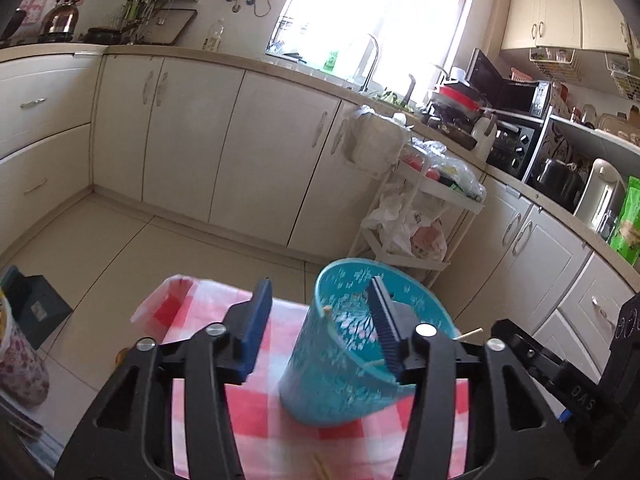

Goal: Organize utensils
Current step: 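Lift both chopsticks over the blue basket and open both tools to drop them in, then close the left tool on a chopstick while the right tool grasps another chopstick, then carry both chopsticks over the blue basket and open both tools to release them, then lower the right tool to the chopstick pile and close on one chopstick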

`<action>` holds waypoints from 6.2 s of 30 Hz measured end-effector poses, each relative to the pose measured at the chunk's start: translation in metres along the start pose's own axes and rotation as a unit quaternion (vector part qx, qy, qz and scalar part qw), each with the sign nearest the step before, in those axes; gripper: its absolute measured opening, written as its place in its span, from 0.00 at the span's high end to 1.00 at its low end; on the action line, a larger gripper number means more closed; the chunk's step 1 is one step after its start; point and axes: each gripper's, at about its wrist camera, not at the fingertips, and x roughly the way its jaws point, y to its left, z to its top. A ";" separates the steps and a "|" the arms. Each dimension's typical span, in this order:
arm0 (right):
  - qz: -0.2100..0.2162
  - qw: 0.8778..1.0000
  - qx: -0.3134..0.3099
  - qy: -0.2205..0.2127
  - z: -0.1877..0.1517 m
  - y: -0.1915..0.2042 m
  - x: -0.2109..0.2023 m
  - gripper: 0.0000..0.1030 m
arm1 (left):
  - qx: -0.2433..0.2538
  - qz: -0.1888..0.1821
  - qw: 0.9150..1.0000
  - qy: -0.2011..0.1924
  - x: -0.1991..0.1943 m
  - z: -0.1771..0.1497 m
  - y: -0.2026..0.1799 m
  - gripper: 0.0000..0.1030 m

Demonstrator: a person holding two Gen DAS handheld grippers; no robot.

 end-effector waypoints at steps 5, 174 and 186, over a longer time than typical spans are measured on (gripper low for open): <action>-0.029 0.995 -0.022 0.090 -0.078 -0.017 -0.033 0.66 | 0.054 0.008 0.992 0.109 -0.023 -0.075 -0.006 0.46; 0.013 0.998 0.031 -0.048 0.025 -0.003 0.025 0.75 | -0.007 -0.023 0.999 -0.049 0.024 0.035 -0.009 0.70; -0.012 0.988 -0.057 0.145 -0.119 -0.004 -0.033 0.74 | 0.021 0.015 0.991 0.130 -0.036 -0.110 0.016 0.53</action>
